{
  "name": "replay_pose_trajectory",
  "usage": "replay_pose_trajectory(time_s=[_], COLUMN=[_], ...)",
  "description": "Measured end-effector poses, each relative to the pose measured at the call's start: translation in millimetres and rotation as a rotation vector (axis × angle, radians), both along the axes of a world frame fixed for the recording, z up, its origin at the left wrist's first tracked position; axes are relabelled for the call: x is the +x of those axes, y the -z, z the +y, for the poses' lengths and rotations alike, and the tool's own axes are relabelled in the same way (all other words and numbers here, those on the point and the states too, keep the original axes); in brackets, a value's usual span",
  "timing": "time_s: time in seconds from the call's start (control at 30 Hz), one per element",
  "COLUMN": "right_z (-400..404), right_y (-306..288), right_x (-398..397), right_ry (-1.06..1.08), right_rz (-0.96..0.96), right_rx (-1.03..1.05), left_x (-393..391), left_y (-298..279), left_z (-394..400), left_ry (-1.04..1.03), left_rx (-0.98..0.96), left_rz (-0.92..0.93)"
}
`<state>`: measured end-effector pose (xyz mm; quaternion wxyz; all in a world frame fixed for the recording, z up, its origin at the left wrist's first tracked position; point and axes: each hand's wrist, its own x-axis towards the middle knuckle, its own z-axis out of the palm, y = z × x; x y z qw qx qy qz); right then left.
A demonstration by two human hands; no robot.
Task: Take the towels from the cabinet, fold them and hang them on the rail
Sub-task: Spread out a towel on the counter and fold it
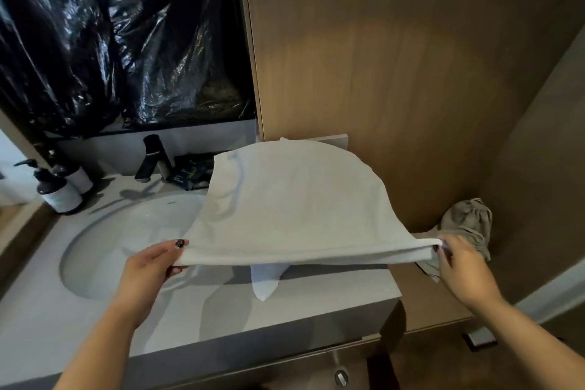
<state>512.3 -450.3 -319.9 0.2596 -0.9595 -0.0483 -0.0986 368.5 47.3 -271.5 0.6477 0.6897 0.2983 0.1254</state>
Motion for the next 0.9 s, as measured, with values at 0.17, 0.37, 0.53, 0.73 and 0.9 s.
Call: replay_pose_trajectory(time_s=[0.17,0.37,0.53,0.73,0.9], right_z=[9.3,32.6,52.7,81.4,99.5], right_y=[-29.7,-65.7,-84.9,-99.8,-88.2], right_x=[21.2,51.6,82.0,126.8,176.4], right_ry=[0.052,0.090,0.186,0.289,0.384], right_rz=[-0.063,-0.139,-0.148,-0.124,-0.104], right_rx=[0.081,0.142,0.208,0.253,0.303], left_x=[48.9,104.3,146.6,206.8,257.2], left_y=[-11.8,-21.8,-26.1,-27.2,-11.4], left_z=[6.6,15.0,29.9,42.5,53.7], left_ry=[-0.134,-0.227,-0.203,-0.318,-0.166], left_rx=[-0.232,-0.514,-0.523,-0.470,-0.346], left_rz=[-0.119,-0.252,-0.297,-0.331,-0.205])
